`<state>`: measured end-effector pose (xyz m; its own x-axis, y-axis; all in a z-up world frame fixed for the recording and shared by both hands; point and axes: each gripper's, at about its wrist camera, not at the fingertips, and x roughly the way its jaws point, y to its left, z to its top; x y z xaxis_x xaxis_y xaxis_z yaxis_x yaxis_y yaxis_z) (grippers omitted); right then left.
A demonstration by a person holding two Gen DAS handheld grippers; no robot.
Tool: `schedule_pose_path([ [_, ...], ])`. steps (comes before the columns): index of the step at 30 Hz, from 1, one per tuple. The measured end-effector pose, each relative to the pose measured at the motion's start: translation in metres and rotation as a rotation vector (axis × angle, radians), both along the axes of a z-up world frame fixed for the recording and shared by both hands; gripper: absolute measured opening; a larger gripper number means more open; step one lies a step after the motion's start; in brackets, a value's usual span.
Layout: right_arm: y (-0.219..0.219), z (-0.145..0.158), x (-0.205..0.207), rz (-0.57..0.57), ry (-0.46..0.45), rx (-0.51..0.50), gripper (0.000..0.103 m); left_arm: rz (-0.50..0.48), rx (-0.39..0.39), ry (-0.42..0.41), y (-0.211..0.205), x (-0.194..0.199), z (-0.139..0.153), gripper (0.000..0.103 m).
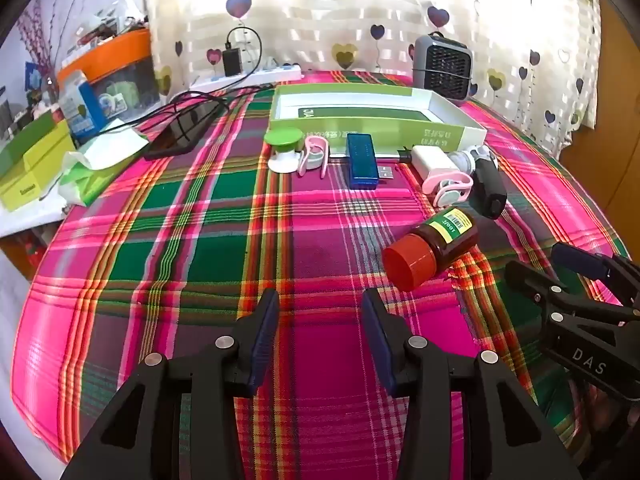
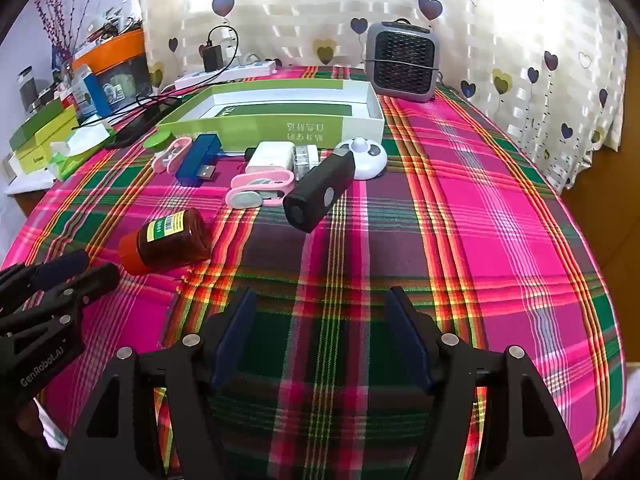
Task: Organize rigid objects
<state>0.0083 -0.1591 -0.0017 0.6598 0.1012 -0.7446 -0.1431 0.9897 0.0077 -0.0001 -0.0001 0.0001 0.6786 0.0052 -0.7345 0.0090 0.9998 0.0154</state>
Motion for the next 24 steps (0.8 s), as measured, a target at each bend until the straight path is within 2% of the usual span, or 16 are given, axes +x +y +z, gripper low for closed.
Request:
schedule_pose_path([
  [24,-0.001,-0.0018,-0.002,-0.005,-0.018,0.001,0.067,0.0,-0.001,-0.002,-0.0001,-0.0001,0.0,0.041],
])
